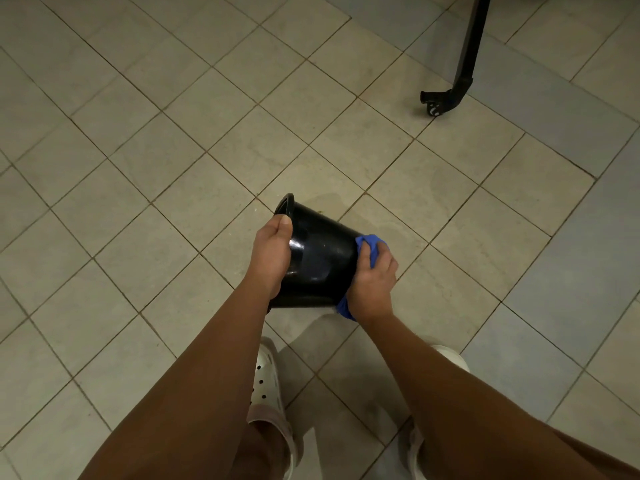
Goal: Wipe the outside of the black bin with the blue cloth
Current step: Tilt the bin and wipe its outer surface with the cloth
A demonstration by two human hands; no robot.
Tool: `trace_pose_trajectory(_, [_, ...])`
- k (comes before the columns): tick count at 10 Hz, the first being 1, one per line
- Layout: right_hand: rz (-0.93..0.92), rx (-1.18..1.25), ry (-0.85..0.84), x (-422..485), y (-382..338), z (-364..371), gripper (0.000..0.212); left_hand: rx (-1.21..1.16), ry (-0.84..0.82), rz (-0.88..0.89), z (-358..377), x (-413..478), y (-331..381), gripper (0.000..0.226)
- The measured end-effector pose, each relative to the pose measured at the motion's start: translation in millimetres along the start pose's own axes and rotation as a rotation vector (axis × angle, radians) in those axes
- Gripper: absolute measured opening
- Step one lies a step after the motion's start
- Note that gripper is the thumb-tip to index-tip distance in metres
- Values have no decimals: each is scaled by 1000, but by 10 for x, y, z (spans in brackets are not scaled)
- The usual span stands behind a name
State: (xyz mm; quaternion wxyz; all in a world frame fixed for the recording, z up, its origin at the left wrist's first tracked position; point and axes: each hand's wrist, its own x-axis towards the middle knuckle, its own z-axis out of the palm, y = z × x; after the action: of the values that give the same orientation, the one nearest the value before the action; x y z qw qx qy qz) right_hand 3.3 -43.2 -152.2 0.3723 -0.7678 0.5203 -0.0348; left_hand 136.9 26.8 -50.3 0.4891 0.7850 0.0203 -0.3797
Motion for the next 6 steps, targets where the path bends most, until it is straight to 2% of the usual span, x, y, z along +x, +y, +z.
trace_pose_trajectory(1, [-22, -37, 19, 84, 28, -63, 46, -12, 5, 14, 25, -2, 9, 32])
trace_pose_trajectory(3, [56, -120, -6, 98, -18, -199, 47, 2, -39, -15, -8, -20, 44, 32])
trace_pose_trajectory(4, [129, -48, -26, 120, 14, -212, 47, 24, -143, -51, -17, -6, 113, 31])
trace_pose_trajectory(5, [307, 127, -62, 155, 7, -262, 51, 36, -205, -105, -48, 20, 169, 31])
trace_pose_trajectory(6, [347, 154, -80, 208, 7, -296, 51, 5, -190, -267, -61, 45, 150, 78])
